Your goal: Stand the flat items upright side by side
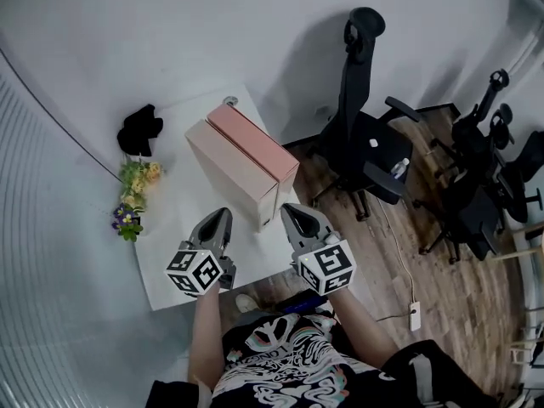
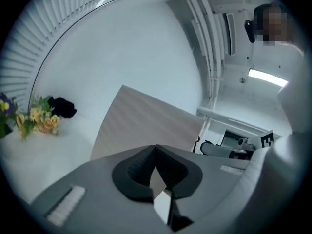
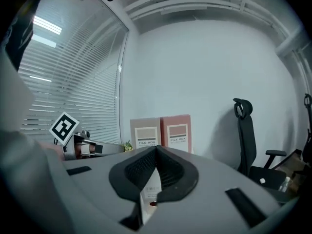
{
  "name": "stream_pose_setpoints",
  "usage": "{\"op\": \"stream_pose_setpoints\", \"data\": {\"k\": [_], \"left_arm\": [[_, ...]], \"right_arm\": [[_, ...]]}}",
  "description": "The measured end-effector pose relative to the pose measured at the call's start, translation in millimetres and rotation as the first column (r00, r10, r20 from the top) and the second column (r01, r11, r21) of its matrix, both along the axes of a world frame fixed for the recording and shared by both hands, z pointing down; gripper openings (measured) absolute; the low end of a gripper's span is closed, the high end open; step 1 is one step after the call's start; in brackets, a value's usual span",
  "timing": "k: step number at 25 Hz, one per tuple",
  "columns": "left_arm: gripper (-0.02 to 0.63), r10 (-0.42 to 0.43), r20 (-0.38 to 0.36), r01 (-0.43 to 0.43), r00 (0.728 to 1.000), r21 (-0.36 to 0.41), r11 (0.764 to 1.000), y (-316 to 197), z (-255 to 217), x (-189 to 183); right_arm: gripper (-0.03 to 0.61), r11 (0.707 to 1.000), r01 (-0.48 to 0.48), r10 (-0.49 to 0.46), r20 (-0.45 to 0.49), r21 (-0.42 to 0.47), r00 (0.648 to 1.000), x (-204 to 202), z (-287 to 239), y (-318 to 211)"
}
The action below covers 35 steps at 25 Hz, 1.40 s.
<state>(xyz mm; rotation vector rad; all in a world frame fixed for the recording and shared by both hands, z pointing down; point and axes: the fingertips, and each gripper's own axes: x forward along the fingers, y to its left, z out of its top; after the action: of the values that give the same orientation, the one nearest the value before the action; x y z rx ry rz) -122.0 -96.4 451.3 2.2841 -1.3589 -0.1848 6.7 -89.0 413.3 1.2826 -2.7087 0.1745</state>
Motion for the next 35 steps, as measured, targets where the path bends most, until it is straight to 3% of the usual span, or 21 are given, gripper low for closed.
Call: {"op": "stream_pose_setpoints", "data": {"k": [4, 7, 9, 13, 21, 35], "left_arm": [[0.000, -0.082, 0.103, 0.081, 0.991, 0.009, 0.997, 10.2, -21.9, 9.3], [0.001, -0.151, 0.230, 0.144, 0.961, 0.049, 0.988, 19.3, -35.4, 15.6], [0.000, -0.189, 0.264, 0.176, 0.946, 0.072, 0.982, 26.2, -41.7, 20.2], [0.000, -0.259, 0.237, 0.242, 0.936, 0.097, 0.965, 38.0, -49.8, 27.2], [0.000, -0.342, 0.218, 0.328, 0.914, 0.099, 0.939, 54.9, -46.9, 37.7], [0.000, -0.369, 0.234, 0.360, 0.899, 0.081, 0.929, 51.7, -44.1, 61.2]], "right_arm": [[0.000, 1.000, 0.014, -0.014, -0.004, -0.014, 1.000, 17.2, -2.3, 2.2], [0.000, 0.999, 0.042, -0.041, 0.022, -0.026, 0.999, 24.8, -6.8, 2.6], [0.000, 0.998, 0.055, -0.055, 0.021, -0.026, 0.998, 29.2, -8.2, 3.1], [0.000, 0.998, 0.040, -0.040, 0.011, -0.041, 0.999, 45.1, -5.9, 1.9], [0.000, 0.995, 0.098, -0.098, 0.016, -0.036, 0.995, 58.4, -5.3, 8.8], [0.000, 0.995, 0.098, -0.097, 0.032, -0.036, 0.995, 90.7, -7.9, 5.7]]}}
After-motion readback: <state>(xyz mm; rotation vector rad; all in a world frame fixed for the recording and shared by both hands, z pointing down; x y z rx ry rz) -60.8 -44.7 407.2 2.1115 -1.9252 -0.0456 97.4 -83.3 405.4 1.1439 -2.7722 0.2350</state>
